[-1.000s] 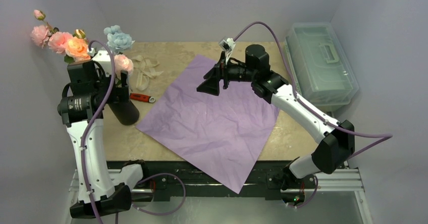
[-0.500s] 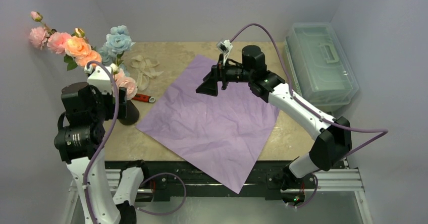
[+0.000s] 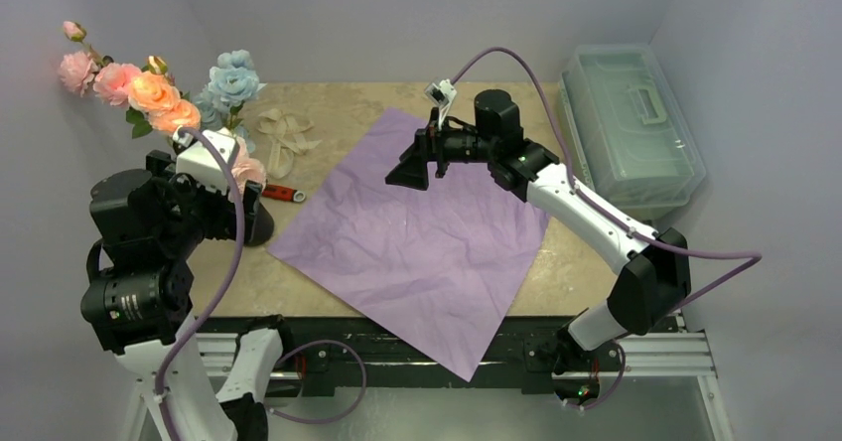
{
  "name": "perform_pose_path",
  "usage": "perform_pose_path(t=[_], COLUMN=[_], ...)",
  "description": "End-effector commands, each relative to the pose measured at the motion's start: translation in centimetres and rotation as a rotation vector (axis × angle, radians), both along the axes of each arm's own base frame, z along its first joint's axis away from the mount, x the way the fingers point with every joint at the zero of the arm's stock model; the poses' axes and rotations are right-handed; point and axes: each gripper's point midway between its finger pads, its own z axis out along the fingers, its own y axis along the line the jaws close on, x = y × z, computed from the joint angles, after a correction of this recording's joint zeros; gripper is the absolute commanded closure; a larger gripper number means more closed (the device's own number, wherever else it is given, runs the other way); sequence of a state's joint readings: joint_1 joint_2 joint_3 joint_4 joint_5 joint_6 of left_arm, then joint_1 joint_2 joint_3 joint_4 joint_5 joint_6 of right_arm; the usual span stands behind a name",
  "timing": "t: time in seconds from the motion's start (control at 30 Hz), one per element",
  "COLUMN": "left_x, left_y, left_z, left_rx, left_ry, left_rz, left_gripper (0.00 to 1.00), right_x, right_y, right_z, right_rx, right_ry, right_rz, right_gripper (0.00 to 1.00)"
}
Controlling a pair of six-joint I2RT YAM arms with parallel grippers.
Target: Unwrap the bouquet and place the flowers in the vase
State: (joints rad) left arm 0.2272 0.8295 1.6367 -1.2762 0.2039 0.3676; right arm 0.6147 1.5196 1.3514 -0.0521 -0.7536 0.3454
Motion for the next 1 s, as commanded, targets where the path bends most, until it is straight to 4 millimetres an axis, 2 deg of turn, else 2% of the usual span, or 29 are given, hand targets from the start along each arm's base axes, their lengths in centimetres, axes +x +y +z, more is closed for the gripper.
perform_pose_path(t=[0.0,0.13,0.2,0.27,0.33,0.47,0.5,0.53,0.6,0.67,0.77,0.87,0.97], left_x=[-1.6,-2.0,-1.1,0.7,3.5,10.7,12.1,14.5,17.9,20.7,23.3,25.1,25.1], left_y=[-2.9,-4.0,-4.3,-4.5,-4.3,-1.2,-0.9,-0.4,-0.4,-2.4,-7.9,-12.1,-17.8], left_z=[2.8,4.7,6.0,7.0,7.5,8.5,9.7,9.8,10.6,10.5,9.1,6.9,4.6], left_rx=[0.032,0.026,-0.003,-0.037,-0.057,-0.04,-0.039,-0.053,-0.095,-0.088,-0.041,-0.039,-0.03], left_ry=[-0.087,-0.152,-0.181,-0.176,-0.167,-0.19,-0.231,-0.227,-0.231,-0.211,-0.193,-0.143,-0.094], left_rz=[-0.185,-0.236,-0.246,-0.266,-0.284,-0.199,-0.19,-0.187,-0.184,-0.201,-0.279,-0.347,-0.455], left_gripper=[0.0,0.0,0.0,0.0,0.0,0.0,0.0,0.0,0.0,0.0,0.0,0.0,0.0], right_x=[0.0,0.1,0.1,0.1,0.1,0.2,0.2,0.4,0.8,1.5,3.0,4.7,6.0], right_y=[0.1,0.2,0.2,0.3,0.2,-0.2,-0.4,-0.7,-1.3,-2.0,-3.6,-5.9,-9.3], right_z=[0.2,0.2,0.2,0.3,0.4,0.7,0.8,0.9,1.2,1.6,1.7,1.2,-1.0], right_rx=[0.005,0.006,0.008,0.009,0.009,0.002,0.003,0.004,0.007,0.007,-0.007,-0.065,-0.17], right_ry=[-0.027,-0.024,-0.024,-0.026,-0.032,-0.049,-0.054,-0.06,-0.075,-0.085,-0.098,-0.106,-0.07], right_rz=[0.021,0.027,0.029,0.03,0.03,0.015,0.007,-0.005,-0.033,-0.069,-0.133,-0.201,-0.274], right_gripper=[0.02,0.02,0.02,0.02,0.02,0.02,0.02,0.02,0.02,0.02,0.02,0.02,0.02])
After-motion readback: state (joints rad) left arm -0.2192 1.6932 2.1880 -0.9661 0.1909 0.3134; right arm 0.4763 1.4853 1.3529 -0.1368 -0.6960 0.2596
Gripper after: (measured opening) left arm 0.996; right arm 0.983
